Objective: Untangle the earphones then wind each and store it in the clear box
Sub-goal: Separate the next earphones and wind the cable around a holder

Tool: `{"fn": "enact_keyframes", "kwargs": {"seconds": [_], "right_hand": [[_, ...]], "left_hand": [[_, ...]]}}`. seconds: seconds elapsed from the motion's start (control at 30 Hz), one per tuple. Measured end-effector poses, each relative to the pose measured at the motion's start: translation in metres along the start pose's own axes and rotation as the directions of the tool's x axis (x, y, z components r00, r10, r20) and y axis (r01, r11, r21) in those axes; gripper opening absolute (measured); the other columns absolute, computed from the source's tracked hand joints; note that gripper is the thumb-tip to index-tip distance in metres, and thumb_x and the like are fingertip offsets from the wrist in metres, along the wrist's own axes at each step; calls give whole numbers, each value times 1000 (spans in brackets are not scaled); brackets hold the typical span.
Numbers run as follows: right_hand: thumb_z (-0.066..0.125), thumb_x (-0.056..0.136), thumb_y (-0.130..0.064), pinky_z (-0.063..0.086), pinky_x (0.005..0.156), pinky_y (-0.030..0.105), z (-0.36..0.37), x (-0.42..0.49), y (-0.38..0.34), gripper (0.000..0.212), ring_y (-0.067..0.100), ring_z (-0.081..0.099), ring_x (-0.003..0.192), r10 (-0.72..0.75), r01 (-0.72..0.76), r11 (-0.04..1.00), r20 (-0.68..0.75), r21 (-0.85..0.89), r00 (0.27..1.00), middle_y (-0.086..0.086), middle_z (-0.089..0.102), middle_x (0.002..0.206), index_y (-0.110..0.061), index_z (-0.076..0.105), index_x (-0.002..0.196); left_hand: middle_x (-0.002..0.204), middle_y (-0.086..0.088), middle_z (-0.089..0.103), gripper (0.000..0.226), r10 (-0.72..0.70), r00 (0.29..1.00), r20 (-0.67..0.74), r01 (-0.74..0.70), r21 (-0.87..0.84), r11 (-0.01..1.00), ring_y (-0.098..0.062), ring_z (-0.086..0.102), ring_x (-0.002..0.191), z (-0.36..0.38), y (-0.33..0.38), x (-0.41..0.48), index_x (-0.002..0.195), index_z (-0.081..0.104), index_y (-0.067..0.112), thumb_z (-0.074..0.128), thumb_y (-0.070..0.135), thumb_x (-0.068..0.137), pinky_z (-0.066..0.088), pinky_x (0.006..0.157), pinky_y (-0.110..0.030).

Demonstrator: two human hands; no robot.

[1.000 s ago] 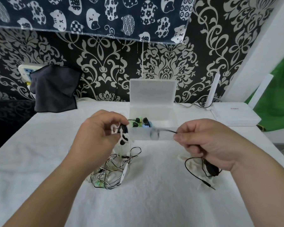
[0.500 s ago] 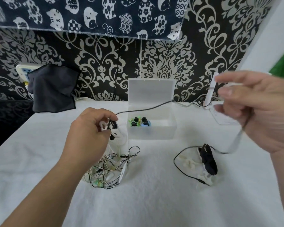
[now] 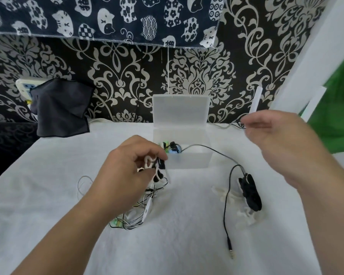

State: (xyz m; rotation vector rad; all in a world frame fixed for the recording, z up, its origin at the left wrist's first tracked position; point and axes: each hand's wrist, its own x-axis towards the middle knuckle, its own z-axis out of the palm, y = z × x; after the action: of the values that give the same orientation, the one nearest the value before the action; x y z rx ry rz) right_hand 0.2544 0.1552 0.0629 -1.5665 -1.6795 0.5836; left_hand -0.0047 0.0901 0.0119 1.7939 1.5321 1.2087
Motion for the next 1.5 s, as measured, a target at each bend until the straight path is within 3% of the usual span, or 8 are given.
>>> {"fn": "enact_keyframes", "kwargs": {"seconds": [0.23,0.37,0.53,0.77,0.97,1.07,1.3,1.5], "right_hand": [[65,88,-3,41,104,16,47,-28,-20,48,-9,57,117,-210,91,967,549,236,809,-16,68,122,-25,60,131],[69,91,-17,51,96,39,60,-29,-17,14,7,70,93,-162,53,975,527,215,834,-7,76,93,-22,74,102],[67,91,-13,45,70,32,50,-24,-15,13,13,54,61,-135,-64,921,468,385,873,-3,61,59,-17,76,81],[64,94,-19,33,61,35,62,-25,-13,18,16,37,59,-53,-105,939,441,326,896,0,44,58,-18,74,80],[63,95,-19,32,50,16,60,-26,-18,18,6,36,48,-100,-51,937,406,345,909,-14,43,47,-18,73,80],[63,95,-22,32,53,30,65,-27,-16,22,14,35,52,-55,-90,946,428,313,902,-4,43,54,-20,71,75],[51,102,-22,24,51,28,76,-34,-12,45,16,29,50,34,-231,948,649,221,760,-8,40,51,-24,69,61],[53,101,-37,25,51,25,77,-43,-19,32,11,29,49,-13,-167,974,774,153,634,-6,40,57,-16,74,90]], "left_hand": [[93,5,63,43,51,985,164,-5,-266,964,-8,62,78,4,14,-2,83,75,26,69,-13,68,45,71,-11],[91,5,63,36,47,978,203,37,-392,919,-11,65,78,3,13,-3,84,76,21,64,-8,66,49,70,-16],[93,6,62,46,26,963,268,41,-242,970,-15,63,82,1,7,-4,85,74,33,66,-10,70,48,73,-22],[88,1,57,52,-10,943,332,156,-415,897,-14,51,70,1,13,-4,102,52,28,60,-11,68,44,60,-22],[87,1,59,48,-34,931,363,188,-399,897,-16,51,70,1,11,-4,102,52,24,61,-8,68,44,60,-25],[89,0,59,48,-31,934,357,189,-416,889,-16,51,71,2,10,-4,101,52,24,61,-10,68,43,60,-26],[87,-4,59,44,-52,983,176,146,-579,803,-16,57,66,4,12,-2,91,53,21,64,-13,66,49,60,-35],[82,4,63,50,-146,989,-25,121,-433,893,-17,58,69,5,7,0,95,54,20,68,-19,69,49,62,-34]]}}
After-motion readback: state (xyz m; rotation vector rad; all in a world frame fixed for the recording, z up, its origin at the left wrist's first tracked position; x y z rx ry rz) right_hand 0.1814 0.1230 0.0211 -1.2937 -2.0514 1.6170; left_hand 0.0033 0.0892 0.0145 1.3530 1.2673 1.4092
